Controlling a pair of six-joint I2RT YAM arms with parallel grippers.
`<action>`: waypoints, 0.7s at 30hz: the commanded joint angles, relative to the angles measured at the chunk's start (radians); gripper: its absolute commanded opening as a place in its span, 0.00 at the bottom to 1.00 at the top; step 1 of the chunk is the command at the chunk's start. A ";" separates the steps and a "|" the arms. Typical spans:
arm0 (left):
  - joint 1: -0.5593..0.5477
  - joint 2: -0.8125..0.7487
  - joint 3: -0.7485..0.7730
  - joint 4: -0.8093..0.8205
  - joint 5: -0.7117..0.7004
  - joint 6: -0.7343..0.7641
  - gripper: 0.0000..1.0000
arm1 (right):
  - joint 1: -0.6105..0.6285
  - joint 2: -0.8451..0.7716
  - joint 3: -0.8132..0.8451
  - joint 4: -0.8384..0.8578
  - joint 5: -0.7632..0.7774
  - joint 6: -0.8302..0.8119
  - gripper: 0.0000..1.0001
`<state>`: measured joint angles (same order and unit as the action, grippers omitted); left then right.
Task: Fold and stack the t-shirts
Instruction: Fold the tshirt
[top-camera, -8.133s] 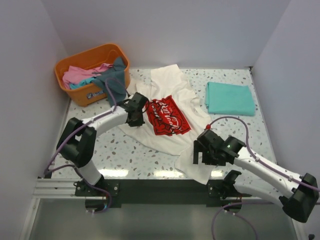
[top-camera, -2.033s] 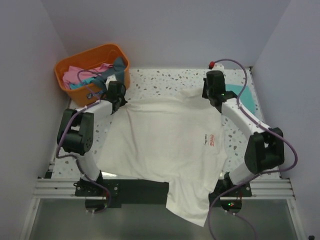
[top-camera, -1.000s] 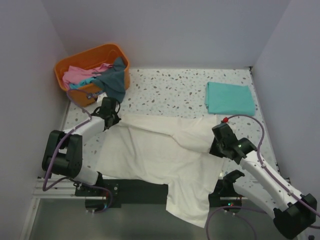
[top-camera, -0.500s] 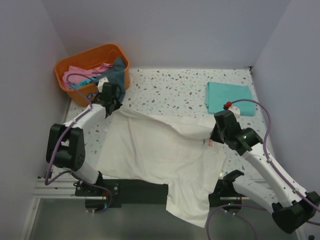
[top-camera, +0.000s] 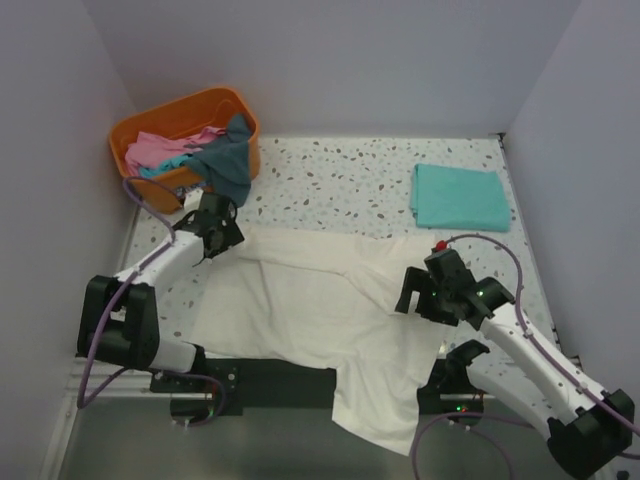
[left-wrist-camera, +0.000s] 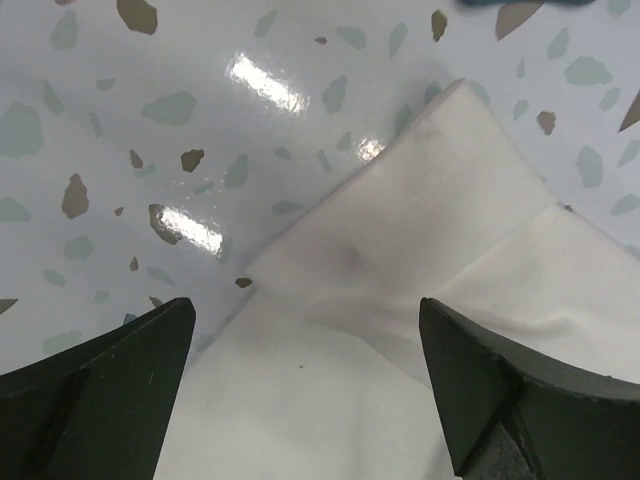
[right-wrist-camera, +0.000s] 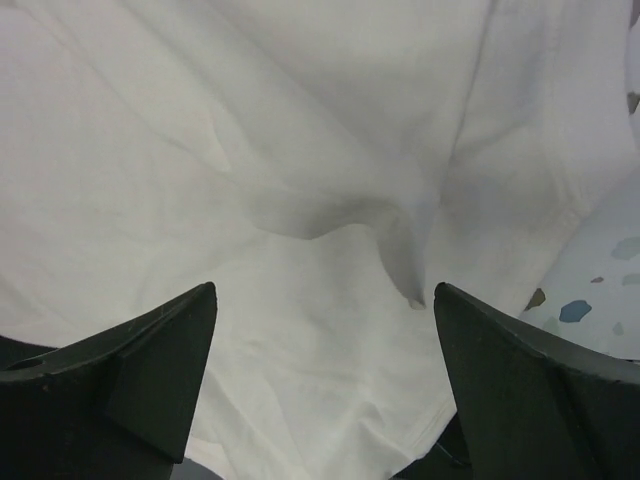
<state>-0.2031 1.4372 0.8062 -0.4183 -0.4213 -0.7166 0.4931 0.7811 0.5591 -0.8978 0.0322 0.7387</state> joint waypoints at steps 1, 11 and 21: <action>0.004 -0.073 0.141 -0.096 -0.031 -0.024 1.00 | 0.002 0.026 0.172 0.002 0.011 -0.062 0.94; -0.010 0.092 0.251 0.094 0.257 0.061 1.00 | 0.002 0.272 0.294 0.236 -0.024 -0.042 0.99; -0.009 0.316 0.268 0.121 0.253 0.078 1.00 | 0.041 0.425 0.030 0.453 -0.296 0.039 0.98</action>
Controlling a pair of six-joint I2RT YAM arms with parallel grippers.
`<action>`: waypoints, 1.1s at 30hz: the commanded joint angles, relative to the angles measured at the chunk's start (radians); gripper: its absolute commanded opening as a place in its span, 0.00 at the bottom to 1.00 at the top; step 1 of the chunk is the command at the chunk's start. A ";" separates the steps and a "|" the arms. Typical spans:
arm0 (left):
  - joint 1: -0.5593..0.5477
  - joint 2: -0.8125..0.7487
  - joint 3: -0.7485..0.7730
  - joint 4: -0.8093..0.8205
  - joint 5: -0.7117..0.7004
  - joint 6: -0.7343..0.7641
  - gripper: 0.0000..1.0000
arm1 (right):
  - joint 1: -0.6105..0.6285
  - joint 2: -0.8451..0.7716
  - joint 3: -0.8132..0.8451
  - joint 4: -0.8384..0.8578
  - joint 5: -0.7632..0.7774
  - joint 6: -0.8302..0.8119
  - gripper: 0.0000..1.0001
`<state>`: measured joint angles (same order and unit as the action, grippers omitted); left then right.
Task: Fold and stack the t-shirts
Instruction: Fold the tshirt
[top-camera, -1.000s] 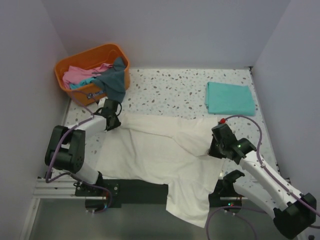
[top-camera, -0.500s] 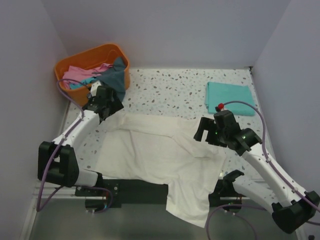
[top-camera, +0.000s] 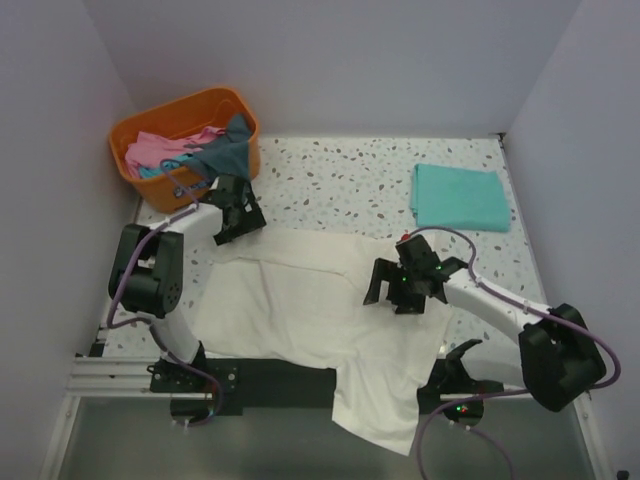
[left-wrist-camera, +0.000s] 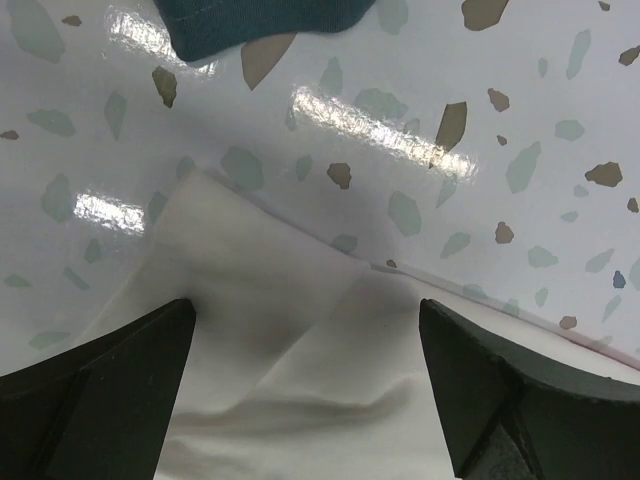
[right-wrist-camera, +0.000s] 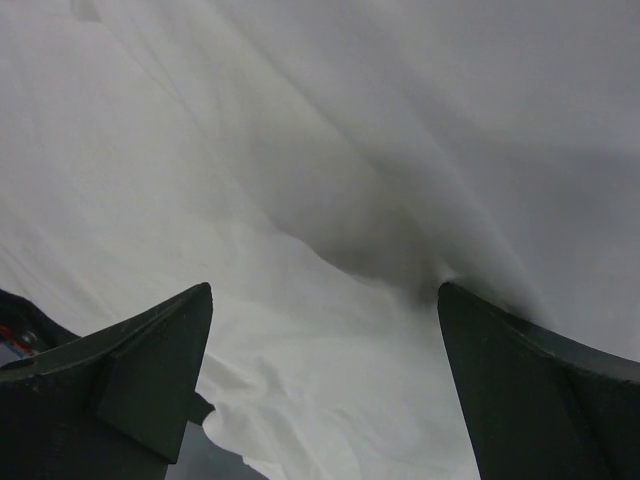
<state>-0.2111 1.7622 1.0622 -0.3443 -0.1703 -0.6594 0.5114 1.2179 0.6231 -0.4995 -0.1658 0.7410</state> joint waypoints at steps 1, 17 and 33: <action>-0.001 -0.007 0.010 0.053 0.002 0.020 1.00 | 0.022 -0.023 -0.054 0.041 -0.107 0.037 0.99; 0.001 0.072 0.073 0.031 -0.026 0.034 1.00 | -0.261 0.108 0.378 -0.162 0.341 -0.303 0.94; 0.001 0.100 0.081 0.042 -0.026 0.046 1.00 | -0.476 0.601 0.521 -0.013 0.233 -0.460 0.49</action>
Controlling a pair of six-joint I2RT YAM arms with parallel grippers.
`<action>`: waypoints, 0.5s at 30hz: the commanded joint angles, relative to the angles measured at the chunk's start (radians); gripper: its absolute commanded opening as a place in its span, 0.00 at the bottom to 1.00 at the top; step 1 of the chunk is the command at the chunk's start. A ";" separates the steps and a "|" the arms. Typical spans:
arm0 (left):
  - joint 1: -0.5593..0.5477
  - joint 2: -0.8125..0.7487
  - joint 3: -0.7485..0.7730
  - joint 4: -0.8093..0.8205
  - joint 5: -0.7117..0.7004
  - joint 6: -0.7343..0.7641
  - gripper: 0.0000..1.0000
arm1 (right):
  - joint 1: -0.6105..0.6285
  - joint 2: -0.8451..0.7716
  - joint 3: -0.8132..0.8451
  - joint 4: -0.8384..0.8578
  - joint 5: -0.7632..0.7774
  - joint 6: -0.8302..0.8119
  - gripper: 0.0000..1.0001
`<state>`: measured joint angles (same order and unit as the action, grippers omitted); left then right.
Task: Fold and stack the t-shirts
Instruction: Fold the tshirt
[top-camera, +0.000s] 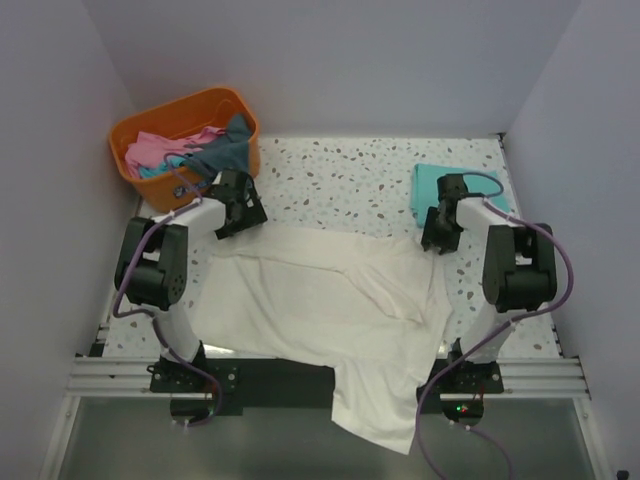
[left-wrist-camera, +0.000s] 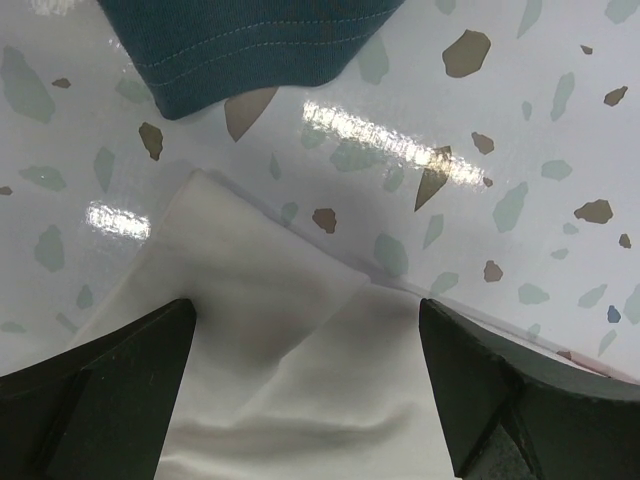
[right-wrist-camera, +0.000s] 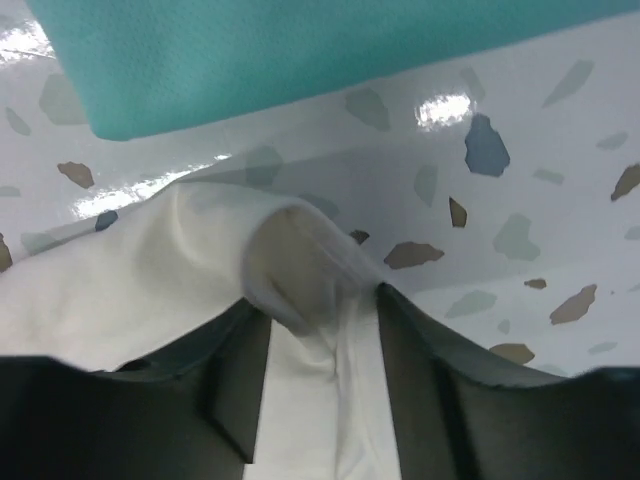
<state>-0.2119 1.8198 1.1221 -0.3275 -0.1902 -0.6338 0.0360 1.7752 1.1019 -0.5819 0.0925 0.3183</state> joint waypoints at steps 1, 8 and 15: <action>0.002 0.050 0.031 0.025 -0.002 0.020 1.00 | -0.002 0.074 0.055 0.067 -0.019 -0.039 0.42; 0.002 0.162 0.123 0.027 0.012 0.011 1.00 | -0.033 0.255 0.269 0.025 0.058 -0.094 0.10; 0.000 0.262 0.237 0.010 0.049 -0.006 1.00 | -0.070 0.423 0.496 -0.033 0.085 -0.179 0.12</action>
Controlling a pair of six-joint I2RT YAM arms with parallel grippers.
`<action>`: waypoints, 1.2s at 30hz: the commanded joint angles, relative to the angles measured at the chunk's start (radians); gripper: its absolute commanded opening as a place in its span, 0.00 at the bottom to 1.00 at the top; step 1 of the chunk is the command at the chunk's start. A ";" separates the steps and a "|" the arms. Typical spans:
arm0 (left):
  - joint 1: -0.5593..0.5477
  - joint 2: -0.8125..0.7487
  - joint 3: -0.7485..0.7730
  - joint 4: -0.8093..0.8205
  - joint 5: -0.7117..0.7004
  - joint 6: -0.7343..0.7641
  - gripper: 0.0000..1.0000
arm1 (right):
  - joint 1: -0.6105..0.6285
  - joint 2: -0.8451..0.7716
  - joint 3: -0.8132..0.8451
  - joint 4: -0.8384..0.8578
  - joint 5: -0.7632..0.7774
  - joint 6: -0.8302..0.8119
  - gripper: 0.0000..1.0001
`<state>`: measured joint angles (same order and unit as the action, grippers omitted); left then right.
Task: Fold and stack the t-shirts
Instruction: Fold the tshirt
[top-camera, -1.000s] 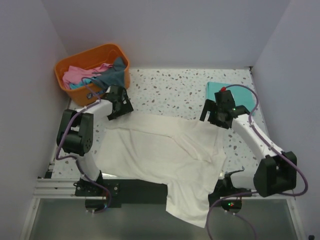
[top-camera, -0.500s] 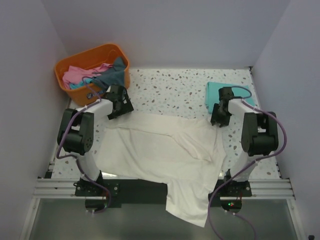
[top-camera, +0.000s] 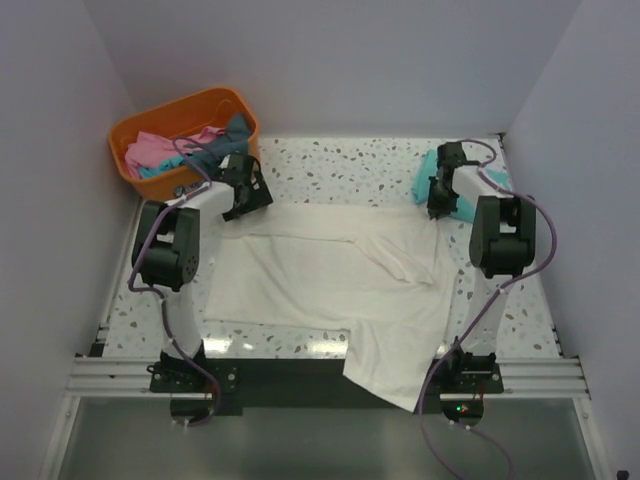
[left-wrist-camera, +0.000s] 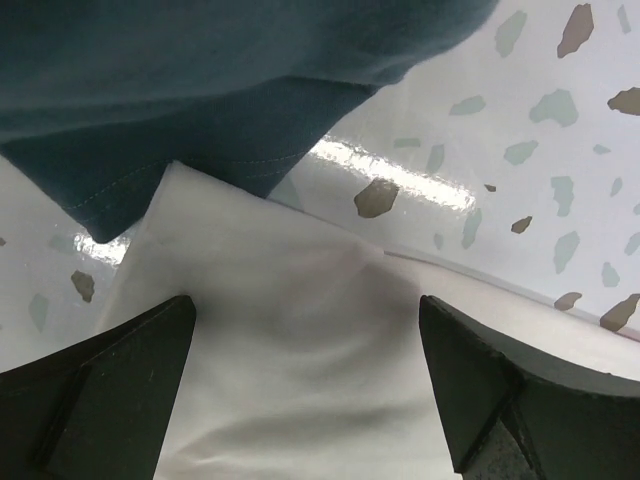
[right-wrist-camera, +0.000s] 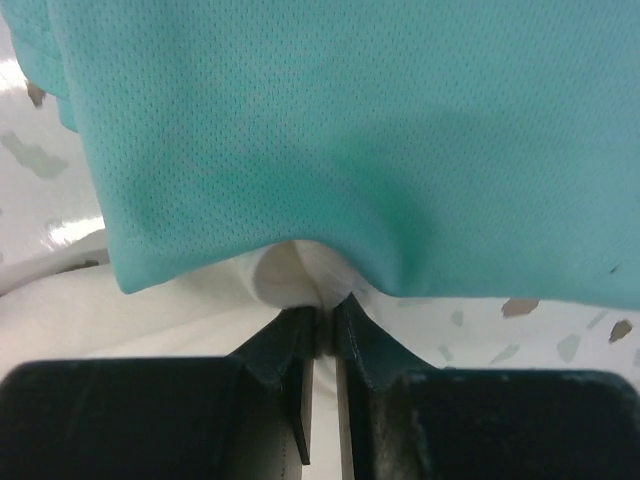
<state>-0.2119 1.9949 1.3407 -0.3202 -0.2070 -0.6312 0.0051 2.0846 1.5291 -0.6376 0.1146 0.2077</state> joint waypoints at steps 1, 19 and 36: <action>0.002 0.094 0.040 0.001 0.076 -0.010 1.00 | -0.050 0.129 0.094 0.004 0.048 -0.076 0.12; -0.061 -0.125 0.164 -0.163 0.052 0.077 1.00 | -0.057 -0.211 0.054 -0.056 -0.240 -0.018 0.91; -0.099 -0.953 -0.638 -0.568 -0.092 -0.300 1.00 | 0.914 -1.025 -0.630 -0.310 0.013 0.464 0.99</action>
<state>-0.3099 1.0805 0.7845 -0.7258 -0.2531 -0.7837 0.7223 1.0912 0.9386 -0.8661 0.0917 0.5213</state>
